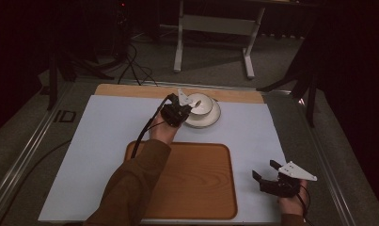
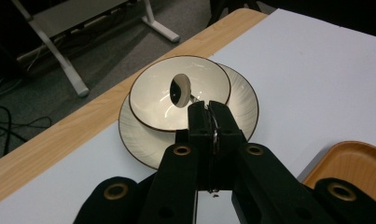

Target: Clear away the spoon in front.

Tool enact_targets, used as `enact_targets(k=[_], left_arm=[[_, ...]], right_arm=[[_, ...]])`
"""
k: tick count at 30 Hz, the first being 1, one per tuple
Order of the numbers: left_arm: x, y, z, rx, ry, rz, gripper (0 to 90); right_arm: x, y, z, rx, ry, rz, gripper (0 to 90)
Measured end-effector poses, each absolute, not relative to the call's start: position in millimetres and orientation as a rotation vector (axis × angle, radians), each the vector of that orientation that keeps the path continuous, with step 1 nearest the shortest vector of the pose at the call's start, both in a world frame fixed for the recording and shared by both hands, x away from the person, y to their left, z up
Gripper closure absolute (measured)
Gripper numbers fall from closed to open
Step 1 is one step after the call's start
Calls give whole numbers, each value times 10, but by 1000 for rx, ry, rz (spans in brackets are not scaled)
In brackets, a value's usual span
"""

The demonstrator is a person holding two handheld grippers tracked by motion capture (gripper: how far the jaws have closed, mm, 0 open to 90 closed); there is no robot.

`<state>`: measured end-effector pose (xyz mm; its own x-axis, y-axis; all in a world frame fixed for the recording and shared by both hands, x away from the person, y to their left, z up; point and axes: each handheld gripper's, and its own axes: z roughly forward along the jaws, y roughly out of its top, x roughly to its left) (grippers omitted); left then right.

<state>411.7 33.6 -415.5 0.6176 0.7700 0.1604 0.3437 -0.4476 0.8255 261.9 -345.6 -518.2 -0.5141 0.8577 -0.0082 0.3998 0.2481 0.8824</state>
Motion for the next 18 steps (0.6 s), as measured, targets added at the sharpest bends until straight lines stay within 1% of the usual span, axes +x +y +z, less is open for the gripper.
enact_targets(k=[18], left_arm=[[3957, 633, -4010, 1991, 912, 699, 891]], right_arm=[[2618, -3455, -5180, 1140, 2025, 1209, 140]])
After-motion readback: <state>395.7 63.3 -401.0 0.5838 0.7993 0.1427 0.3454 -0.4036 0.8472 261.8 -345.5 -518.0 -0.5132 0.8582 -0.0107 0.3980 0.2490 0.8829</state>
